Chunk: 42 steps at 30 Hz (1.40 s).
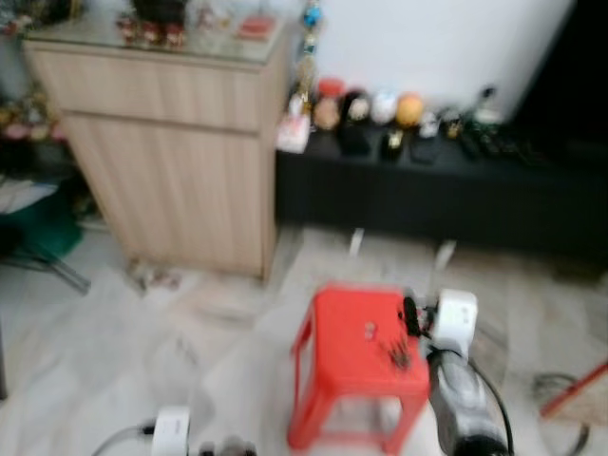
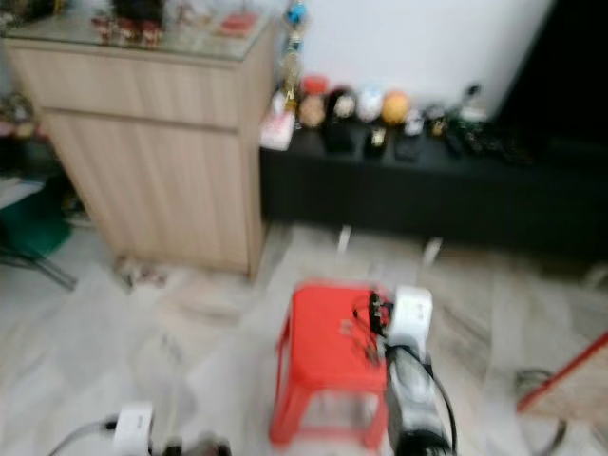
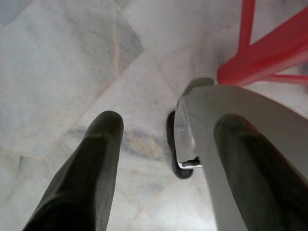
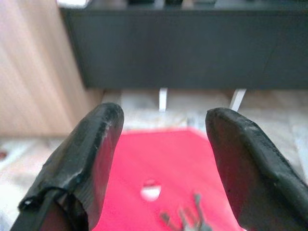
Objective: Hang keys on a hook
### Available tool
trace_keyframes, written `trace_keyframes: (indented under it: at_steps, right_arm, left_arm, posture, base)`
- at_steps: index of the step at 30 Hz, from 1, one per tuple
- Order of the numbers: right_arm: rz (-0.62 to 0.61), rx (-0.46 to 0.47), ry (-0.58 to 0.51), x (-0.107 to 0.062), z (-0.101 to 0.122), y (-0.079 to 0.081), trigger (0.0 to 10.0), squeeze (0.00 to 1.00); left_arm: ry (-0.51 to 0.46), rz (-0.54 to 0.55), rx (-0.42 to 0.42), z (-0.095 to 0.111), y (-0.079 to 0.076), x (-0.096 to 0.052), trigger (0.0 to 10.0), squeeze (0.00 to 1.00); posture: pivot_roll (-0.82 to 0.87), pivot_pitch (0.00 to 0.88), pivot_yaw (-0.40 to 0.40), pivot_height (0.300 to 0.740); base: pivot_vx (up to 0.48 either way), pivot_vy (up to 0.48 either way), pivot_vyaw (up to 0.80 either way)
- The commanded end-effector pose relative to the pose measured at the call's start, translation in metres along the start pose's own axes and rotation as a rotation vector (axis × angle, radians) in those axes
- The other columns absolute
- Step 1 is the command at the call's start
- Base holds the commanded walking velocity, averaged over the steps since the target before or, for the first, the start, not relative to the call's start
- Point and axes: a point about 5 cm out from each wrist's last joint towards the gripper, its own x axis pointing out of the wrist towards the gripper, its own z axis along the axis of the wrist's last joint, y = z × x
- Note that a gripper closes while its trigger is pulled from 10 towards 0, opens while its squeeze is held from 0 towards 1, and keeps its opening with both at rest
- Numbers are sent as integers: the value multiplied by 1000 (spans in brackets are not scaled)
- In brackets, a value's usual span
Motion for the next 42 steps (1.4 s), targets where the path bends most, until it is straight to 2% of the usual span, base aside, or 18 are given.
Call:
trace_keyframes:
  at_steps: [1,5,15,28,37,42]
  right_arm:
    - [-7,0,13,-1,-2,-3,10000,0]
    - [-7,0,26,-1,-3,-3,10000,0]
    - [3,7,10,0,-1,0,10000,0]
    - [6,9,20,0,-2,0,10000,0]
    - [26,-23,17,-1,-3,1,10000,0]
    - [23,-5,21,-2,-4,1,10000,0]
  left_arm:
    - [71,-8,5,-17,-1,-3,10000,0]
    - [72,-6,3,-17,-1,-3,10000,0]
    - [68,-4,1,-16,-1,-3,10000,0]
    - [64,-22,-18,-15,-3,-3,10000,0]
    - [72,-25,-9,-16,-3,-3,10000,0]
    - [71,-25,-7,-15,-3,-2,10000,0]
  posture:
    - [28,0,-88,655]
    - [30,0,-90,655]
    - [30,8,-90,596]
    - [31,12,-90,596]
    - [30,11,-90,596]
    - [29,11,-90,596]
  base:
    - [0,0,0]
    - [0,0,0]
    - [0,0,0]
    - [0,0,0]
    - [415,0,0]
    - [422,0,329]
